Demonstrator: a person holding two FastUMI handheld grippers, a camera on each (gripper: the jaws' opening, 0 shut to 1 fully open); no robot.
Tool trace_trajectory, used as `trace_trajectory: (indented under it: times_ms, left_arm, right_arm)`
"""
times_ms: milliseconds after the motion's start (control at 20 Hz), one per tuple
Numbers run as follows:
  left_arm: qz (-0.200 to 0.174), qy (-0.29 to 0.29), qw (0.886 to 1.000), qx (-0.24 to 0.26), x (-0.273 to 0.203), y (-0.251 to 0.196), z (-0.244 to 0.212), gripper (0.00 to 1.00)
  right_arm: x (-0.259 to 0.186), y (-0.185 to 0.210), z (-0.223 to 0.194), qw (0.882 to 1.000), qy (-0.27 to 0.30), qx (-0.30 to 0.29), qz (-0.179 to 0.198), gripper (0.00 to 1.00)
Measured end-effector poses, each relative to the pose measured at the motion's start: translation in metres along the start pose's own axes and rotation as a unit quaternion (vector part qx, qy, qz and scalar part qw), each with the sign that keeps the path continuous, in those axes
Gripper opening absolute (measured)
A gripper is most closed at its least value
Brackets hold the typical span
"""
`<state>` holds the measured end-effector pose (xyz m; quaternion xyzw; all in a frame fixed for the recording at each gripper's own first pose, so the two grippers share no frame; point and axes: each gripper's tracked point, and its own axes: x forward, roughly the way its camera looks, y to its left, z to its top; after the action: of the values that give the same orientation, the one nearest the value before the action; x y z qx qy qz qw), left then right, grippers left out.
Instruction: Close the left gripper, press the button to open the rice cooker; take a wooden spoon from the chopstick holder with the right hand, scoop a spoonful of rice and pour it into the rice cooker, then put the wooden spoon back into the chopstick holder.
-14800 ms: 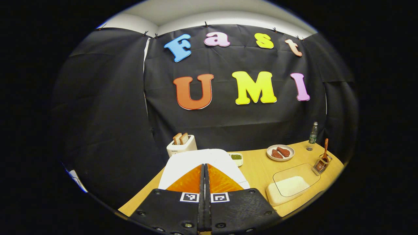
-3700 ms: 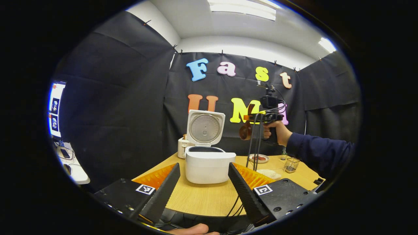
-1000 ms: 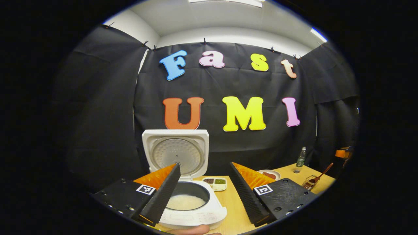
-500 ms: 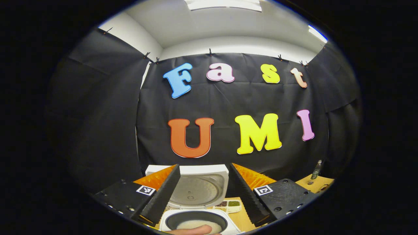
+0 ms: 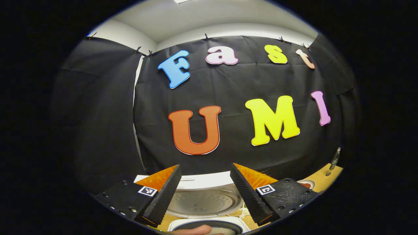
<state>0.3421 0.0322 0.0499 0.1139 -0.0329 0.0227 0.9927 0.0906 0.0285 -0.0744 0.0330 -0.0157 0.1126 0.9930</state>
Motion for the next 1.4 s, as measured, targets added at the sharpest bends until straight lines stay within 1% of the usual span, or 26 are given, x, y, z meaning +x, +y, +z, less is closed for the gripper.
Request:
trace_trajectory:
  times_ms: [50,100,150,250,300,350,400,450,550,650,700,750,800,850,1000,1050,1100,1300,1400]
  left_arm:
    - [0.005,0.006,1.0,-0.001,0.006,0.005,-0.004,0.94]
    - [0.017,0.018,1.0,-0.017,0.013,0.013,-0.01,0.95]
    - [0.022,0.033,0.998,-0.044,0.019,0.017,-0.015,0.95]
    - [0.019,0.05,0.994,-0.091,0.033,0.024,-0.022,0.95]
    - [0.027,0.058,0.993,-0.096,0.039,0.032,-0.027,0.95]
    - [0.04,0.067,0.993,-0.09,0.045,0.043,-0.033,0.96]
    - [0.051,0.08,0.993,-0.071,0.05,0.052,-0.04,0.97]
    - [0.046,0.083,0.994,-0.063,0.05,0.056,-0.041,0.97]
    - [0.033,0.088,0.993,-0.071,0.045,0.052,-0.04,0.96]
    - [0.034,0.093,0.993,-0.066,0.036,0.051,-0.039,0.97]
    - [0.036,0.097,0.993,-0.065,0.03,0.05,-0.041,1.0]
    - [0.036,0.1,0.992,-0.064,0.023,0.048,-0.041,0.97]
    - [0.036,0.102,0.992,-0.065,0.016,0.047,-0.041,0.96]
    - [0.035,0.103,0.992,-0.064,0.008,0.046,-0.042,0.96]
    - [0.034,0.11,0.991,-0.064,-0.016,0.042,-0.046,0.96]
    - [0.035,0.113,0.991,-0.066,-0.024,0.04,-0.049,0.96]
    - [0.036,0.115,0.99,-0.067,-0.031,0.04,-0.05,0.96]
    - [0.031,0.134,0.988,-0.07,-0.06,0.031,-0.07,0.96]
    - [0.041,0.156,0.984,-0.075,-0.074,0.033,-0.089,0.96]
  right_arm:
    - [-0.001,0.003,-0.001,1.0,-0.001,-0.001,0.002,0.87]
    - [0.0,0.006,-0.002,1.0,0.0,0.001,0.003,0.87]
    - [0.001,0.008,-0.006,1.0,0.005,0.002,0.004,0.88]
    - [0.002,0.012,-0.011,1.0,0.011,-0.003,0.002,0.88]
    - [0.002,0.013,-0.01,1.0,0.008,-0.008,-0.002,0.88]
    - [0.002,0.014,-0.011,1.0,0.007,-0.013,-0.007,0.88]
    - [0.001,0.017,-0.012,1.0,0.006,-0.016,-0.008,0.88]
    - [0.0,0.022,-0.013,1.0,0.006,-0.016,-0.003,0.87]
    - [-0.004,0.029,-0.016,1.0,0.008,-0.011,0.003,0.88]
    - [-0.008,0.033,-0.015,1.0,0.004,-0.003,0.004,0.88]
    - [-0.012,0.034,-0.015,1.0,0.002,0.001,0.006,0.88]
    - [-0.016,0.036,-0.014,1.0,0.0,0.005,0.007,0.88]
    - [-0.022,0.037,-0.014,1.0,-0.002,0.007,0.006,0.82]
    - [-0.028,0.037,-0.015,1.0,-0.005,0.008,0.005,0.88]
    - [-0.049,0.038,-0.017,1.0,-0.011,0.013,0.002,0.88]
    - [-0.057,0.037,-0.02,1.0,-0.01,0.01,-0.003,0.82]
    - [-0.066,0.035,-0.022,1.0,-0.011,0.009,-0.008,0.88]
    - [-0.097,0.039,-0.025,1.0,-0.013,0.005,-0.005,0.88]
    - [-0.112,0.041,-0.024,1.0,-0.019,0.0,0.0,0.87]
